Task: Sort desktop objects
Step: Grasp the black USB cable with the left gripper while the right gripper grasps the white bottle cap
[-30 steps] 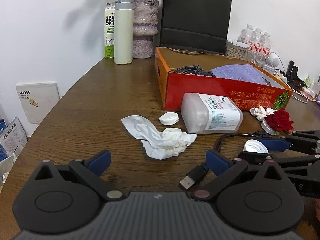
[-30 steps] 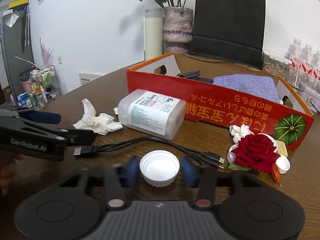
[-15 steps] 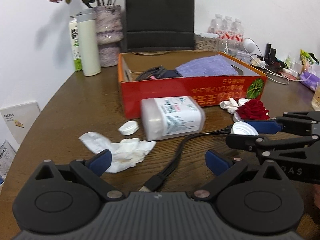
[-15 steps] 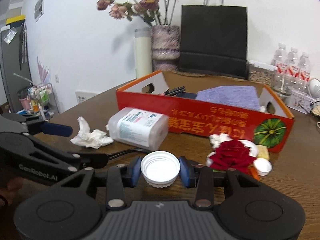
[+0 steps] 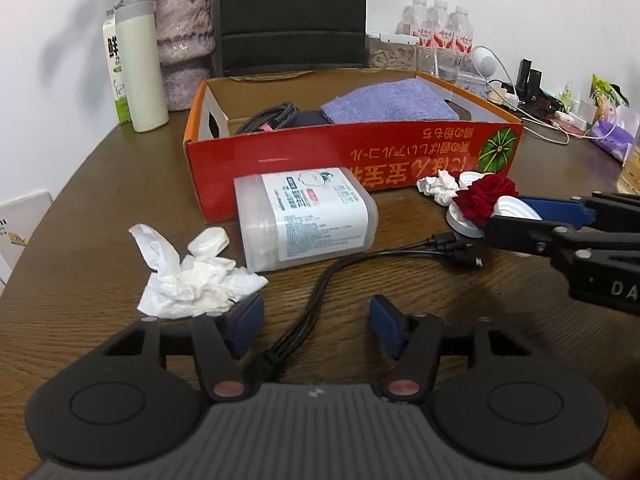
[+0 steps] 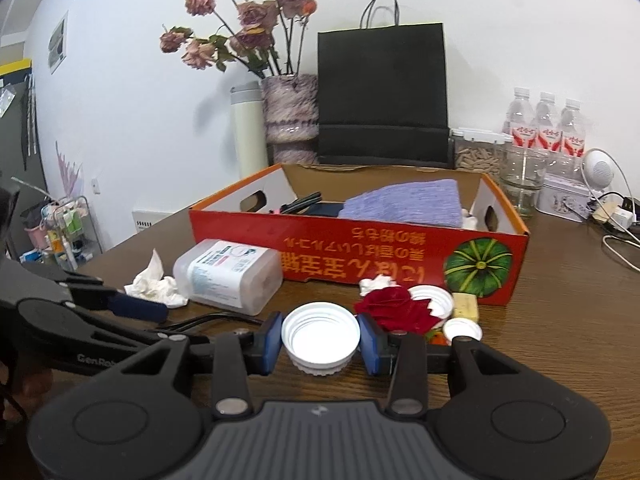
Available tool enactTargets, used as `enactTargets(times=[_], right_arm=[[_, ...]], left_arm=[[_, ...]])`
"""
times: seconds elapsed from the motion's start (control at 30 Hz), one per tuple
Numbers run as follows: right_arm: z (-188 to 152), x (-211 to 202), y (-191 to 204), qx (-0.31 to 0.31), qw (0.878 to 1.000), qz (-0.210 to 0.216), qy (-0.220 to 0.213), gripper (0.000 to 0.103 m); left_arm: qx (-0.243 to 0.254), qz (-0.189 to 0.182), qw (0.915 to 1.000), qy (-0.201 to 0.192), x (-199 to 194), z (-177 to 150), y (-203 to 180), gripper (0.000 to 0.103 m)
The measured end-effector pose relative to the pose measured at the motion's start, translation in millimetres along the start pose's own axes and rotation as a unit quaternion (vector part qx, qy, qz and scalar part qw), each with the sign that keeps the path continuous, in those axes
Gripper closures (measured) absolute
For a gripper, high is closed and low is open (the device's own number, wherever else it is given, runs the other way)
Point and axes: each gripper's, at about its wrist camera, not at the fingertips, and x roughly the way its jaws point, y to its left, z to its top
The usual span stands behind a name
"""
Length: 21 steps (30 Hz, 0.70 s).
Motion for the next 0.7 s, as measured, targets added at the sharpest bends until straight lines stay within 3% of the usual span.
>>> enactTargets(times=[0.33, 0.37, 0.53, 0.7], right_arm=[[-1, -5, -3, 0.004, 1.000, 0.009, -0.007, 0.064], [-2, -6, -4, 0.005, 1.000, 0.009, -0.008, 0.064], [-2, -10, -5, 0.007, 1.000, 0.011, -0.014, 0.064], [-2, -14, -6, 0.008, 1.000, 0.014, -0.019, 0.064]], left_arm=[[-0.006, -0.003, 1.0000, 0.007, 7, 8, 0, 0.047], [-0.006, -0.002, 1.0000, 0.007, 7, 9, -1, 0.051], [-0.008, 0.006, 0.9999, 0.009, 7, 11, -3, 0.093], [-0.017, -0.005, 0.9998, 0.004, 0, 5, -9, 0.098]])
